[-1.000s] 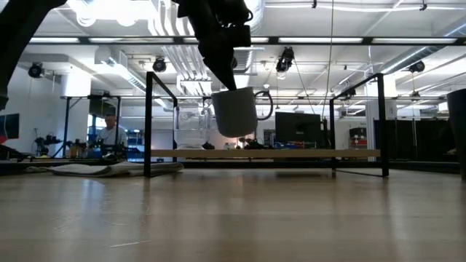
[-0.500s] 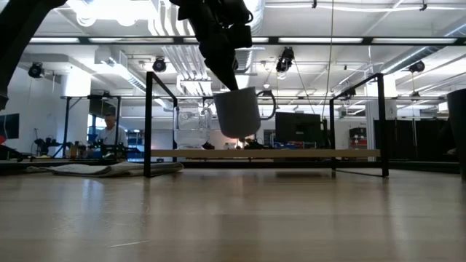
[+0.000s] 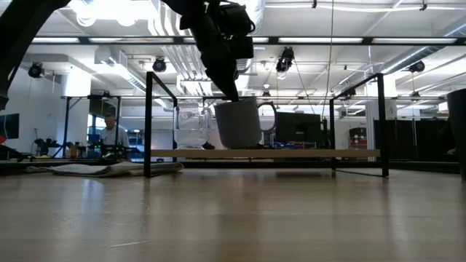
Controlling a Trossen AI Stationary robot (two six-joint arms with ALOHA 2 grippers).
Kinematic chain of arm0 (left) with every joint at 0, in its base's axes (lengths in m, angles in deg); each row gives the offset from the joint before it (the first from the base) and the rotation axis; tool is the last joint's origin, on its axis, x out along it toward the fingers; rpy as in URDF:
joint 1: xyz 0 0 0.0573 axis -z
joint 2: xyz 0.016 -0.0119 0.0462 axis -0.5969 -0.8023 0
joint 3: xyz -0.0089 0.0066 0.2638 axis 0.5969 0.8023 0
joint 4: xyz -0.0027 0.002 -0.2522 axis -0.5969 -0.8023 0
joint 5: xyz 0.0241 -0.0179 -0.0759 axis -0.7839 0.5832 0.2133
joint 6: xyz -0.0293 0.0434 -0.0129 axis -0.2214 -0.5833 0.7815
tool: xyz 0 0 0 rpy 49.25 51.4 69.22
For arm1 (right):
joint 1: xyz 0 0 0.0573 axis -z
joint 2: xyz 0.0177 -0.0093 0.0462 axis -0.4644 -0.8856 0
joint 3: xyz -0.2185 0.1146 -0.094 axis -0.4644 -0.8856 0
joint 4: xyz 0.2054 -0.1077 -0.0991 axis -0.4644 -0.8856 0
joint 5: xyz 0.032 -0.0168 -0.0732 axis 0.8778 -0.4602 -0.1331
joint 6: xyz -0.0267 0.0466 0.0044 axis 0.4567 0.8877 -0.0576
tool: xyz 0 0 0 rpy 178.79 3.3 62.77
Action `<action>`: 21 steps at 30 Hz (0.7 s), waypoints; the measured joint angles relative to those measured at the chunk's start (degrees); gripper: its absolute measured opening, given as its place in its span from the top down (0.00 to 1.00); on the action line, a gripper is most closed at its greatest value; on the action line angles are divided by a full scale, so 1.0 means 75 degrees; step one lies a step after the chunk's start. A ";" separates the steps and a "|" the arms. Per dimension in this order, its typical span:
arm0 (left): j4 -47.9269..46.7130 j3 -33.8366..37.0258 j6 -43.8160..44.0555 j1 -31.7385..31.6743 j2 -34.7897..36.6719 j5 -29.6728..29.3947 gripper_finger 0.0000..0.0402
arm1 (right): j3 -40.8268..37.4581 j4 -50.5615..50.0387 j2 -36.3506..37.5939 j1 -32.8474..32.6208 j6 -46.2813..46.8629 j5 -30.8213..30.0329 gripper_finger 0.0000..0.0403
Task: Stack small to large cups/mugs on shelf
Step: Put the blue mug on the shelf
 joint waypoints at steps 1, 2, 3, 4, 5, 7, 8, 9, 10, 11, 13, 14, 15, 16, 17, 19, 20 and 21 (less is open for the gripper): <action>-0.0008 0.0025 0.0003 -0.0001 0.0000 0.0001 1.00 | 0.0000 0.0000 0.0000 0.0000 0.0000 0.0000 0.77; -0.0026 0.0043 0.0003 -0.0003 0.0000 0.0003 1.00 | 0.0000 0.0000 0.0000 0.0000 0.0000 0.0000 0.77; -0.0031 0.0046 0.0004 -0.0001 0.0000 0.0003 1.00 | 0.0000 0.0000 0.0000 0.0000 -0.0003 0.0000 0.77; 0.0005 0.0053 0.0006 0.0000 0.0000 0.0003 1.00 | 0.0000 0.0000 0.0000 0.0000 -0.0003 0.0000 0.77; 0.0083 0.0077 0.0008 0.0000 0.0000 0.0003 1.00 | 0.0000 0.0000 0.0000 0.0000 -0.0003 0.0000 0.77; 0.0206 0.0091 0.0026 0.0000 0.0000 0.0000 1.00 | 0.0000 0.0000 0.0000 0.0000 -0.0003 0.0000 0.77; 0.0248 0.0093 0.0033 0.0000 0.0000 0.0000 1.00 | 0.0000 0.0000 0.0000 0.0000 -0.0003 0.0000 0.77; 0.0322 0.0095 0.0069 0.0000 0.0000 0.0000 1.00 | 0.0000 0.0000 0.0000 0.0000 -0.0003 0.0000 0.77; 0.0407 0.0089 0.0165 0.0000 0.0000 -0.0003 1.00 | 0.0000 0.0002 0.0000 0.0000 -0.0003 0.0000 0.77; 0.0482 0.0089 0.0249 0.0000 0.0000 -0.0003 1.00 | 0.0000 0.0000 0.0000 0.0000 -0.0005 0.0000 0.77; 0.0582 0.0089 0.0399 0.0000 0.0000 -0.0001 0.98 | 0.0000 0.0000 -0.0002 0.0000 -0.0006 0.0000 0.77; 0.0634 0.0089 0.0404 0.0000 0.0000 0.0000 0.96 | 0.0000 0.0000 -0.0001 0.0000 -0.0006 0.0000 0.77; 0.0686 0.0089 0.0404 0.0000 0.0000 -0.0003 0.95 | 0.0000 0.0000 -0.0003 0.0000 -0.0008 0.0000 0.77; 0.0713 0.0089 0.0405 0.0000 0.0000 -0.0003 0.93 | 0.0000 0.0000 -0.0003 0.0000 -0.0008 0.0000 0.77; 0.0711 0.0089 0.0407 0.0000 0.0000 -0.0003 0.91 | 0.0000 0.0000 -0.0003 0.0000 -0.0009 0.0001 0.77; 0.0690 0.0089 0.0411 0.0000 0.0000 -0.0003 0.88 | 0.0000 0.0000 -0.0003 0.0000 -0.0006 0.0002 0.77; 0.0690 0.0089 0.0413 0.0000 0.0000 -0.0006 0.87 | 0.0000 0.0000 -0.0003 0.0000 -0.0006 0.0004 0.77; 0.0692 0.0089 0.0414 0.0000 0.0000 -0.0006 0.86 | 0.0000 -0.0003 -0.0003 0.0000 -0.0006 0.0006 0.77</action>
